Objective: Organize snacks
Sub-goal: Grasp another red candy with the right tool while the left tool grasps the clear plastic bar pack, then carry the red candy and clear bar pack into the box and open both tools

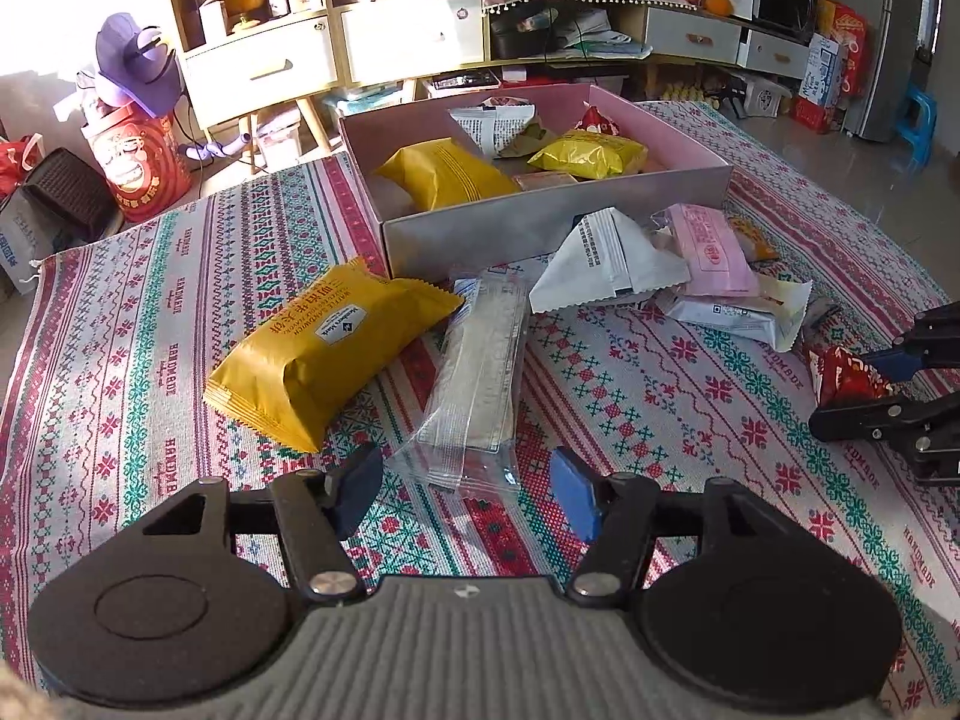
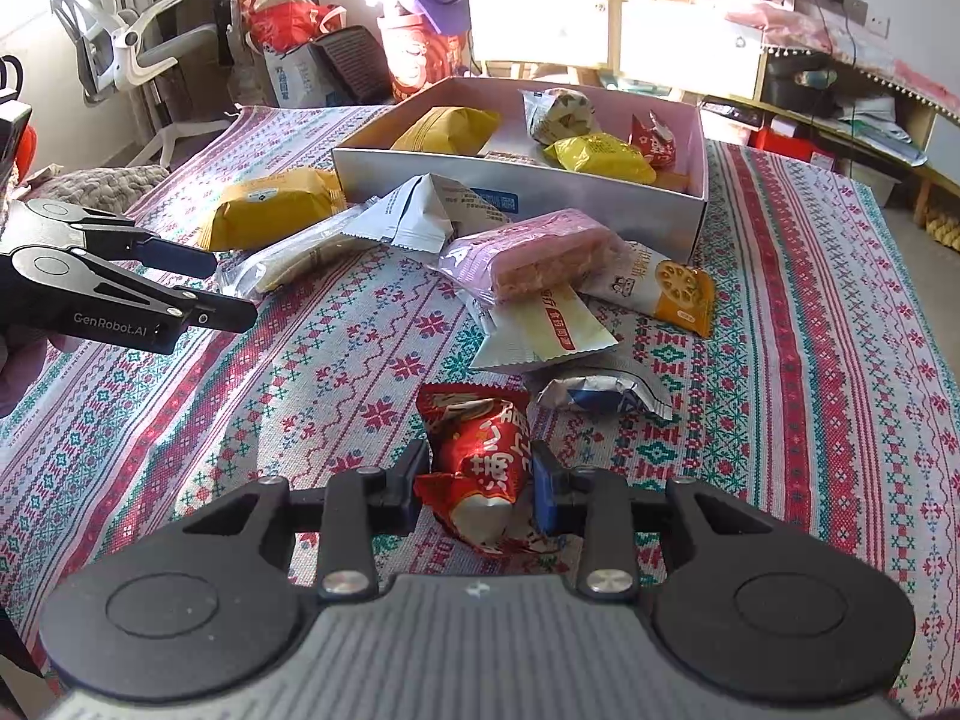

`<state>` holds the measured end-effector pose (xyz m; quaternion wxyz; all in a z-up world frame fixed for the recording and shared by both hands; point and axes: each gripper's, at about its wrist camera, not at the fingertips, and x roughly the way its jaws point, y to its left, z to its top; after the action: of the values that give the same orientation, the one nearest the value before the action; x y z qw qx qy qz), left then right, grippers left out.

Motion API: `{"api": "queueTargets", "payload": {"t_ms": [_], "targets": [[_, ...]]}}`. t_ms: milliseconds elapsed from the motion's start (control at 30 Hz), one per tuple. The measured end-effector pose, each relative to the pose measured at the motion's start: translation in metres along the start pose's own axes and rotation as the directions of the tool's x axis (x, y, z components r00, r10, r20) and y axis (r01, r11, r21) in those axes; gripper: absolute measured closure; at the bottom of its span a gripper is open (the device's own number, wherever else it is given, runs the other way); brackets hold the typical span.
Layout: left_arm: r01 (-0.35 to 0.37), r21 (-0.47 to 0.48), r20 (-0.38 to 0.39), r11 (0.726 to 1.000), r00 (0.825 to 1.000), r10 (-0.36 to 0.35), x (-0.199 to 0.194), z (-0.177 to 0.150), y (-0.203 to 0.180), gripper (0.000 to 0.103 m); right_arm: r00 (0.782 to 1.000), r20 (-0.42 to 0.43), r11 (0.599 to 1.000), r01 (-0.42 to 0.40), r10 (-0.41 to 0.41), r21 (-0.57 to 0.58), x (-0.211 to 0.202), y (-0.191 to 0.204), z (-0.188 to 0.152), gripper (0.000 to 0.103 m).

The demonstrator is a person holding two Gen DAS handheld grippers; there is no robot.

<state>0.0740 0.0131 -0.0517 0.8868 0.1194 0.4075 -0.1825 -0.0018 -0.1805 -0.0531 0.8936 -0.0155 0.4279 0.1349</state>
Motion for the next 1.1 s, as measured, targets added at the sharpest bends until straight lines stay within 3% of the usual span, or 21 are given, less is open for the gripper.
{"api": "queueTargets", "payload": {"t_ms": [233,533,600,700,1100], "targets": [[-0.025,0.008,0.015,1.0,1.0,0.025,0.02,0.016,-0.005,0.038,0.999,0.005,0.999,-0.034,0.034,-0.01,0.0,0.011,0.006,0.071],[-0.045,-0.023,0.001,0.999,0.999,0.045,0.042,0.03,-0.008,0.051,0.999,0.013,0.999,-0.037,0.037,-0.014,0.002,0.017,0.016,0.071],[-0.035,-0.041,-0.009,0.999,0.999,0.034,0.041,0.031,-0.008,0.063,0.999,0.02,0.999,-0.038,0.038,-0.01,0.002,0.018,0.017,0.071],[-0.043,-0.037,-0.012,0.998,0.999,0.042,0.039,0.03,-0.011,0.072,0.999,0.029,0.999,-0.038,0.038,-0.004,0.001,0.017,0.021,0.071],[0.019,-0.147,-0.029,0.989,0.999,-0.024,0.015,0.026,0.003,0.08,0.996,0.073,0.998,-0.058,0.058,0.0,-0.007,0.021,0.031,0.071]]}}
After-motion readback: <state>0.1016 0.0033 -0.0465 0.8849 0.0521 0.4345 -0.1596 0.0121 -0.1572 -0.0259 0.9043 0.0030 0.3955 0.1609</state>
